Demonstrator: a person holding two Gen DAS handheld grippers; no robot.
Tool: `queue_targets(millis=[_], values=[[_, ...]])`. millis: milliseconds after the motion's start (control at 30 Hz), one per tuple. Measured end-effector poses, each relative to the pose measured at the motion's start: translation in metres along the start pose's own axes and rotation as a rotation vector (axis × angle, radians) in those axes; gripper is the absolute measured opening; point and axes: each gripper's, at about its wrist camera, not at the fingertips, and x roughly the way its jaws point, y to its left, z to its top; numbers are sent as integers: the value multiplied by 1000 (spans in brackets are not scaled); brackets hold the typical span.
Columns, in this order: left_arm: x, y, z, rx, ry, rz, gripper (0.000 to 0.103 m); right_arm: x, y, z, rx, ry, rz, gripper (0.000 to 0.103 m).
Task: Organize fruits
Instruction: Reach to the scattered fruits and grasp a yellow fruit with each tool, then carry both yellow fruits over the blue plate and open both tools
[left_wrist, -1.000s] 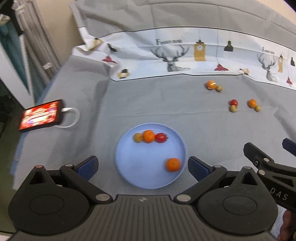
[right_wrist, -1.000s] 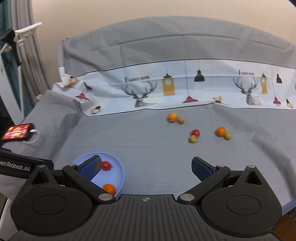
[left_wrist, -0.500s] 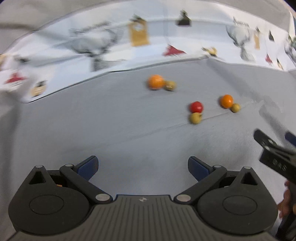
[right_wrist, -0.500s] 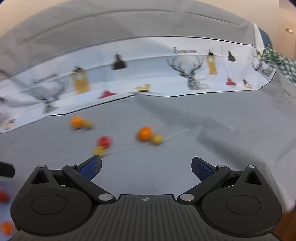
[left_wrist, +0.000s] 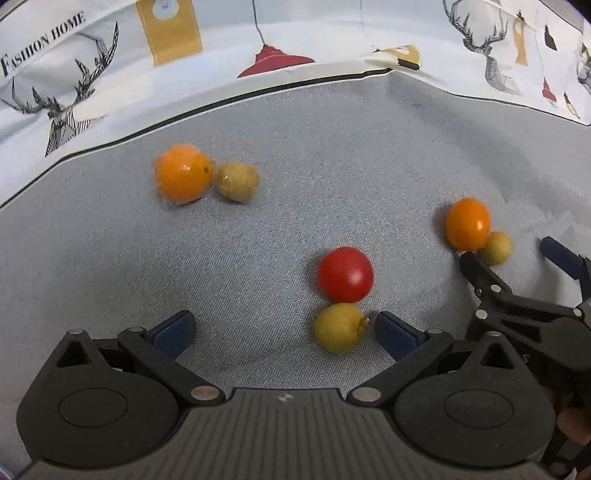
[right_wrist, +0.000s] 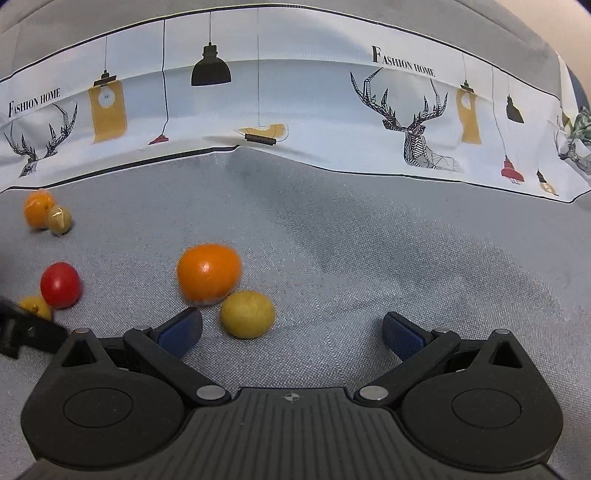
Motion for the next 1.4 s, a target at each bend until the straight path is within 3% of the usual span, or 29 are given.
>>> queue_targets(millis=[67, 100, 133, 167, 200, 433, 533, 700, 867, 1033, 1133, 1267, 1400], values=[[-1, -1, 0, 2, 6, 5, 100, -1, -1, -2, 7, -7, 6, 100], [-4, -1, -1, -4, 4, 8, 94, -1, 0, -2, 3, -15, 14, 84], [-10, -1, -1, -12, -13, 8, 69, -5, 3, -3, -15, -33, 26, 44], [-17, -2, -2, -15, -26, 6, 33, -8, 6, -1, -44, -43, 32, 30], [-21, -4, -1, -11, -11, 0, 29, -10, 12, 0, -75, -34, 19, 30], [-64, 8, -19, -21, -38, -74, 28, -39, 5, 5, 53, 53, -7, 30], [-102, 17, -34, -32, -53, -95, 28, -73, 1, 1, 104, 51, -5, 30], [-183, 44, -68, -62, -71, -69, 28, -152, 16, 1, 120, 0, 53, 30], [-254, 86, -112, -131, -79, -17, 28, -236, 57, 1, 100, -46, 200, 30], [-314, 126, -169, -208, -93, 108, 28, -306, 102, 4, 94, -65, 363, 30], [-343, 153, -202, -269, -90, 145, 28, -345, 133, 2, 52, -65, 457, 30], [-374, 185, -245, -360, -115, 161, 28, -383, 172, -5, -22, -54, 541, 30], [-395, 204, -278, -419, -157, 159, 28, -411, 197, -15, -75, -46, 565, 30]])
